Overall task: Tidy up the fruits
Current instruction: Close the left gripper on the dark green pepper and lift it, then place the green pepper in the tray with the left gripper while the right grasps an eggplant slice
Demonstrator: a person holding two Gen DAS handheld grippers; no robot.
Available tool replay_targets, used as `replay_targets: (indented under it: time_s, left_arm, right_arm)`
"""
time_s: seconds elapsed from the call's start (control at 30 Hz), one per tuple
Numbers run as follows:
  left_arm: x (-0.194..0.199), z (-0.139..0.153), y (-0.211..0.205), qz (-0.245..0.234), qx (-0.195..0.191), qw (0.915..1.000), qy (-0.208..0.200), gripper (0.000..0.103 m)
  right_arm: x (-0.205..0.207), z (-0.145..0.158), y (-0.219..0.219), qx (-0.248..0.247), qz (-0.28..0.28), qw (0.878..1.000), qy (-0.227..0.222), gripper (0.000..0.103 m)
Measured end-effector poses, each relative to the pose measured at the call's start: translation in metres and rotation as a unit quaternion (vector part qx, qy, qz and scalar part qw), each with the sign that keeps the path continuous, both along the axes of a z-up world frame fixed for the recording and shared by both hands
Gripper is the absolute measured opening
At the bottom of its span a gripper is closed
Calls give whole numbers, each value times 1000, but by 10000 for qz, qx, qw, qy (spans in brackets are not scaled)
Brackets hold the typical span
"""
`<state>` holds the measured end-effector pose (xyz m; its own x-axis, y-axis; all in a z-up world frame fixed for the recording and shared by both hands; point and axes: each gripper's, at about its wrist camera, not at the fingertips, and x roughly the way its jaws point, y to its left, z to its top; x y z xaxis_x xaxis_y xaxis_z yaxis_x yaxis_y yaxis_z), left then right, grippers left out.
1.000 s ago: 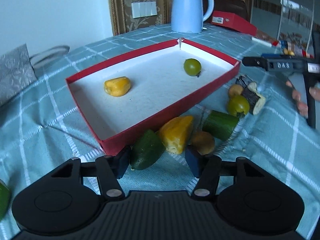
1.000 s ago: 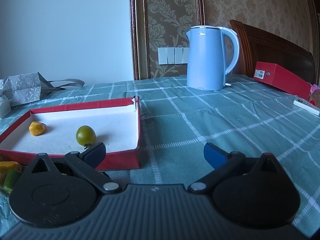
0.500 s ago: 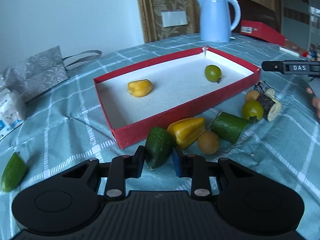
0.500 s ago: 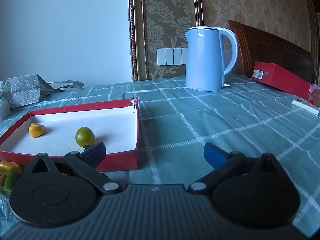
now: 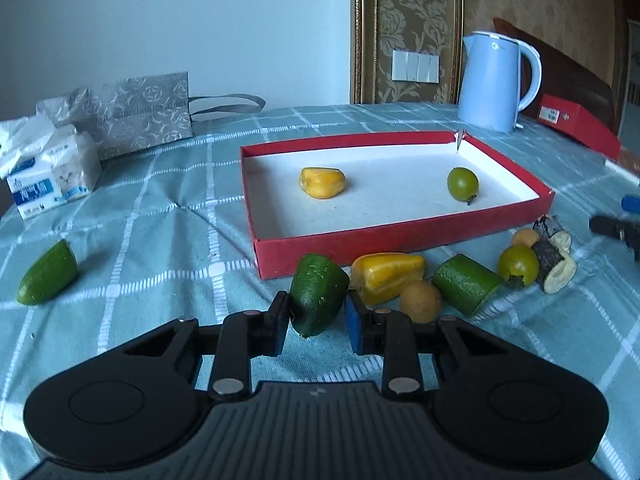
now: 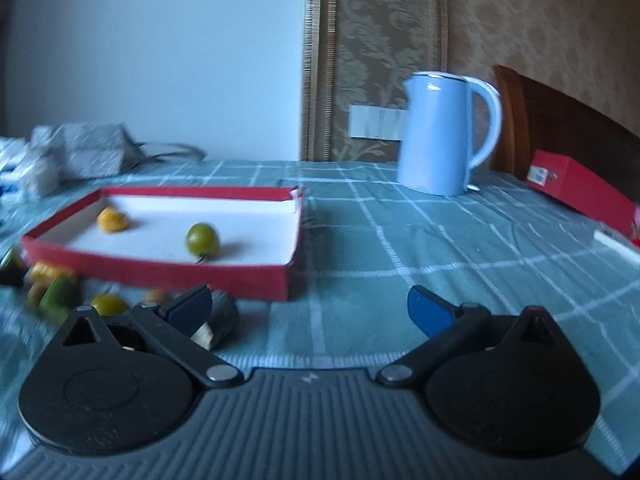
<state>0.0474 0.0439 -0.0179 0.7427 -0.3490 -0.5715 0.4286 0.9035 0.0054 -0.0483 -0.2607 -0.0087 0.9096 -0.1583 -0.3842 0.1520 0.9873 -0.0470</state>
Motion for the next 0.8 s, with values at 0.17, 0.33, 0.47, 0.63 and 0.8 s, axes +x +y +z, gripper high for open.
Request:
replay_targets:
  time_s: [0.17,0.33,0.47,0.63,0.8]
  left_arm:
    - [1,-1,3,10,-108,9999,62,29]
    - [2,-3,2,-75,-103,9999,114,29]
    - [1,-3,1,-126,-89,9998,99,29]
    - [2,-3,2,-161,-134,9997,118,29]
    - [2,-4,1,-175,-121,9997,114,29]
  right_arm:
    - [-11,4,21,99,636,9978,132,96]
    - [-11,2,50,140,1276,9914,269,84]
    - [-2,-4,63,236,1397,9886,504,66]
    - [12,-11,65,470,1324,9868,800,51]
    - [20,-12,70,439,1158,9890,805,45]
